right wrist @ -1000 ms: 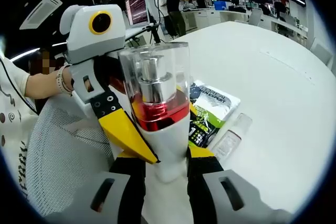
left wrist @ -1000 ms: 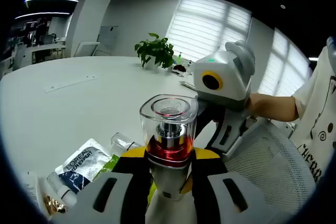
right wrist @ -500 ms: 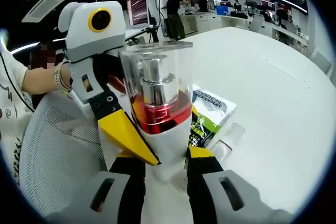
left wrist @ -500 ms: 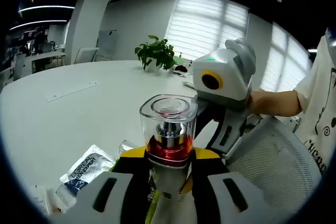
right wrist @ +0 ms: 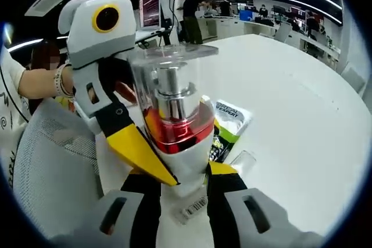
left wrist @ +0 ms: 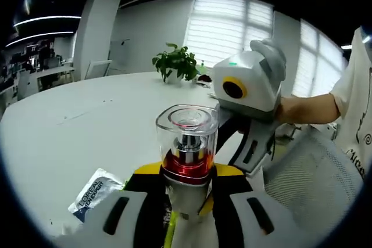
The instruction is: Arrange the skincare products in the storage area until every visible bottle or jar stands upright without overlapping.
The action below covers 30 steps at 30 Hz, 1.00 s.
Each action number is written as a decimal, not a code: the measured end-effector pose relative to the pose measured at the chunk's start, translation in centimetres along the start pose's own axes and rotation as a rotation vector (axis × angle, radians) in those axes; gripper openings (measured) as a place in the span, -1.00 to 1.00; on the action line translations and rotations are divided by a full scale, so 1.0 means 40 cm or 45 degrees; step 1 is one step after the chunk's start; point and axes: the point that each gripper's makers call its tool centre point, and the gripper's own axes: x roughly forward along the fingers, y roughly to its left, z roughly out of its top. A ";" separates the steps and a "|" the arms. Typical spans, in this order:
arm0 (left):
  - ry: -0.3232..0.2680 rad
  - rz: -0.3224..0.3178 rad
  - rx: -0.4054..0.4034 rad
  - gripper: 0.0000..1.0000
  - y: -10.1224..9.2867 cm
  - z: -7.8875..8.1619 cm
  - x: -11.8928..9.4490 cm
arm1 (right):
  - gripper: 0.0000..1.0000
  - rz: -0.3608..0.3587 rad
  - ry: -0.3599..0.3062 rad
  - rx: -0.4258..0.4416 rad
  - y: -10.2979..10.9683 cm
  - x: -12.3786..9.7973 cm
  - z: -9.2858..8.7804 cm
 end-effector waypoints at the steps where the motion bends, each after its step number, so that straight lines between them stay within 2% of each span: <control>1: -0.003 0.003 -0.001 -0.53 0.004 0.002 0.002 | -0.41 -0.011 -0.001 -0.008 -0.008 0.001 0.002; 14: -0.033 0.044 0.051 -0.53 0.038 0.019 0.026 | -0.40 -0.075 0.010 -0.059 -0.056 0.002 0.009; 21: -0.051 0.032 0.085 -0.53 0.012 0.029 0.043 | -0.40 -0.115 0.014 -0.075 -0.066 -0.017 -0.006; 30: -0.042 0.012 0.185 -0.52 -0.025 0.029 0.055 | -0.39 -0.154 -0.046 -0.067 -0.062 -0.027 -0.020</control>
